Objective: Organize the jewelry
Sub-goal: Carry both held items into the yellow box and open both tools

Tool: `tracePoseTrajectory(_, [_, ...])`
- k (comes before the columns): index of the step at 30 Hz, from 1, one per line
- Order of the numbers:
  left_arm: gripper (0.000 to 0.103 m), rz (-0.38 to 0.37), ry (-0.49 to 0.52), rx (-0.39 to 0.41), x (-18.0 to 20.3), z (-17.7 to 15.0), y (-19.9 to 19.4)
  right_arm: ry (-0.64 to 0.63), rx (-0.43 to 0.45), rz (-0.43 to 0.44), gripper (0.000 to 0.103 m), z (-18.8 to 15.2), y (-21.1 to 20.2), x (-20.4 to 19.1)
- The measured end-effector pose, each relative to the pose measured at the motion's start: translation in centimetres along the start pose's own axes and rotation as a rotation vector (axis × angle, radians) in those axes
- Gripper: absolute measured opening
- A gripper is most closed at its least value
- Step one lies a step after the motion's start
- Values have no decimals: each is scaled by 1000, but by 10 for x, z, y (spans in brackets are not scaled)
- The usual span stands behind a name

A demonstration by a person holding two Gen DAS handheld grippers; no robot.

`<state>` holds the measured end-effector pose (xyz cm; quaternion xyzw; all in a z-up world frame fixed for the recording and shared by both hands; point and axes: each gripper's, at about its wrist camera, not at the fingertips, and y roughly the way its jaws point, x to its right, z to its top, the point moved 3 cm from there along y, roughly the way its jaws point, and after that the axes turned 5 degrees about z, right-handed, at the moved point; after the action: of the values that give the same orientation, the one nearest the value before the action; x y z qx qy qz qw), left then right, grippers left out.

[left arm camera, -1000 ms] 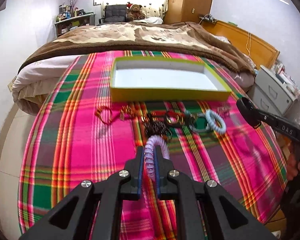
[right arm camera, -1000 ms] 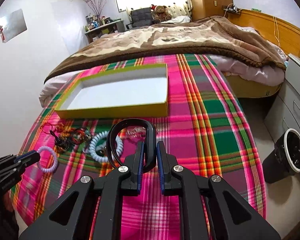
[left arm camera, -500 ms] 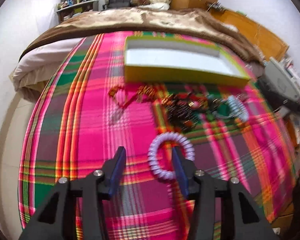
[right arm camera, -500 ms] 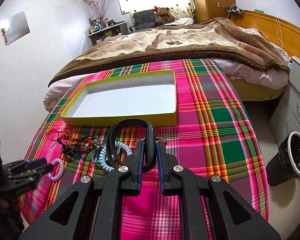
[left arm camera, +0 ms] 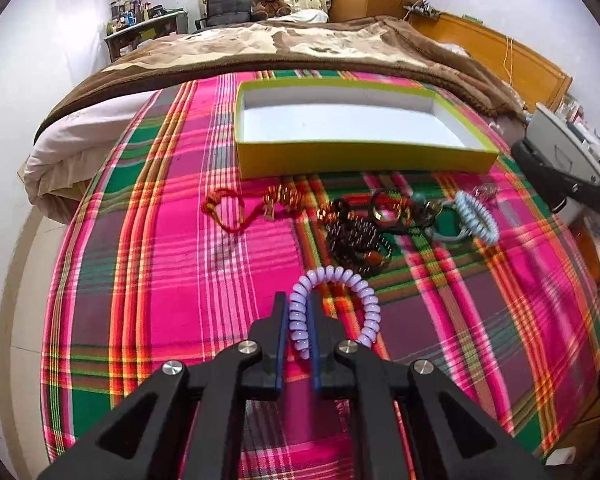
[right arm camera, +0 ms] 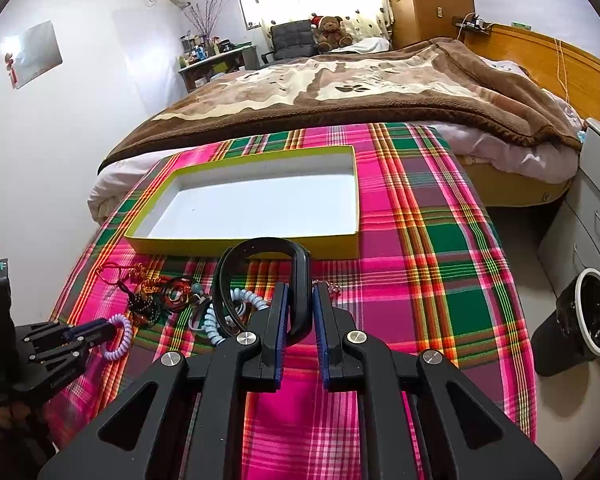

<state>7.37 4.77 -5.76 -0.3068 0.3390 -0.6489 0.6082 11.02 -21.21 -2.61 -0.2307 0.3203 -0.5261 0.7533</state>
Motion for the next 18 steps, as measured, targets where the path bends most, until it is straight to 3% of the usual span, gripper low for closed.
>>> tracePoseTrajectory(8, [10, -68, -26, 92, -2, 46, -20, -3, 20, 1, 13, 17, 2, -1])
tracePoseTrajectory(12, [10, -67, -43, 129, -8, 77, -14, -7, 16, -11, 13, 34, 13, 1])
tracePoseTrajectory(18, [10, -86, -78, 121, -10, 113, 12, -27, -7, -39, 13, 58, 40, 7])
